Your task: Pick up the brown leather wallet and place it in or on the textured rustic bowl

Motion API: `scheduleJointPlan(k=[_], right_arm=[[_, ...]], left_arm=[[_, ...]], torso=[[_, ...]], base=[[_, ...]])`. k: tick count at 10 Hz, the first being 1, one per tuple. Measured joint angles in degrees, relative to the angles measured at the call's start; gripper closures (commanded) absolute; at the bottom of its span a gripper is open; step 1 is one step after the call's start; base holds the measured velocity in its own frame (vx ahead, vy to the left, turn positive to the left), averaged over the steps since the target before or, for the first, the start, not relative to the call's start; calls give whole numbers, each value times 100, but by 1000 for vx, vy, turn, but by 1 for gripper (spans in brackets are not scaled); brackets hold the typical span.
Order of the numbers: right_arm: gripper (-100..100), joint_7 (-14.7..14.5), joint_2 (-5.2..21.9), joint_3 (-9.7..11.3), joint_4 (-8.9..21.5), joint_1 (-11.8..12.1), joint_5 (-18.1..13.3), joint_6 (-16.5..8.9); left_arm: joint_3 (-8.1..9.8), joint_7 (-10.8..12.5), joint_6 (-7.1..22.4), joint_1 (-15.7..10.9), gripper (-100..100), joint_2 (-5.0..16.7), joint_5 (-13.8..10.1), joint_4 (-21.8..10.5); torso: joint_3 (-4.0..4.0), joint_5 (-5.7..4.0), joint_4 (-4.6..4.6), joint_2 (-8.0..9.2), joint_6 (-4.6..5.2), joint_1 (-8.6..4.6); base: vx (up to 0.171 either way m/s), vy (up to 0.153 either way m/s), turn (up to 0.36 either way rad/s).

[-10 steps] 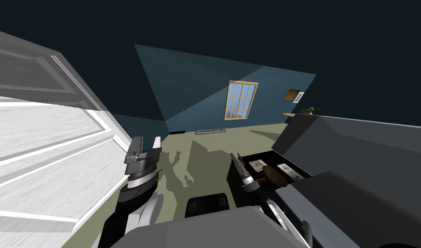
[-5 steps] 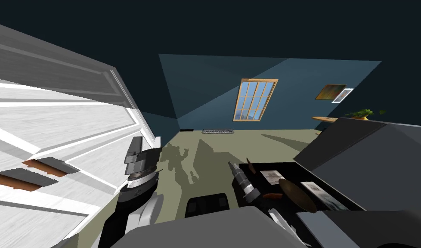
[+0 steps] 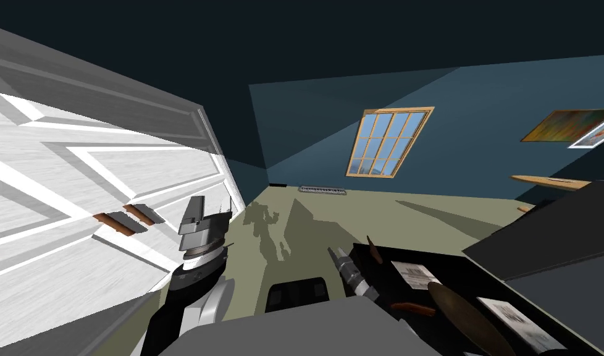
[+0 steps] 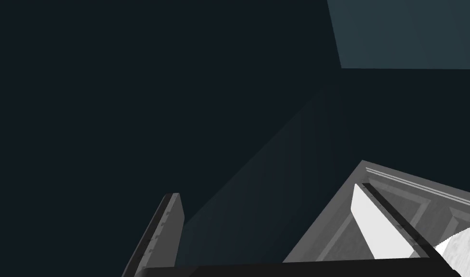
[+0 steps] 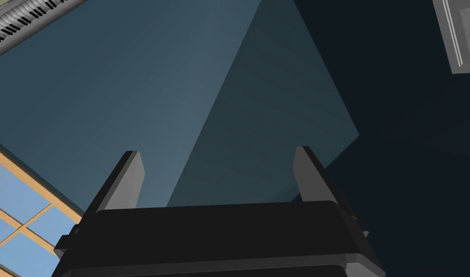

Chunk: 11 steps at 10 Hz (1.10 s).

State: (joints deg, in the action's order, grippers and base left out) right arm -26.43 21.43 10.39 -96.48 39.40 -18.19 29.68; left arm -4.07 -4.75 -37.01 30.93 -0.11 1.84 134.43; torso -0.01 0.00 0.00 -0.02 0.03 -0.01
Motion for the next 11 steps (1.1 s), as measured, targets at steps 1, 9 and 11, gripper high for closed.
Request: scheduleJointPlan(k=[1, 9, 11], right_arm=[[-100, -201, 26, 86, 290, 9, -145, 29], [-100, -964, 486, 344, 1101, 375, -670, -145], [-100, -1210, 666, 411, 1411, 518, -876, -118]], left_arm=[[0, 0, 0, 0, 0, 0, 0, 0], [1, 0, 0, 2, 0, 0, 0, 0], [1, 0, 0, 1, 0, 0, 0, 0]], torso=[[-1, 0, 0, -1, 1, -1], [0, 0, 0, 1, 8, -1], [-1, 1, 0, -1, 3, -4]], base=[[15, 0, 405], [6, -3, 196], [11, -13, 307]])
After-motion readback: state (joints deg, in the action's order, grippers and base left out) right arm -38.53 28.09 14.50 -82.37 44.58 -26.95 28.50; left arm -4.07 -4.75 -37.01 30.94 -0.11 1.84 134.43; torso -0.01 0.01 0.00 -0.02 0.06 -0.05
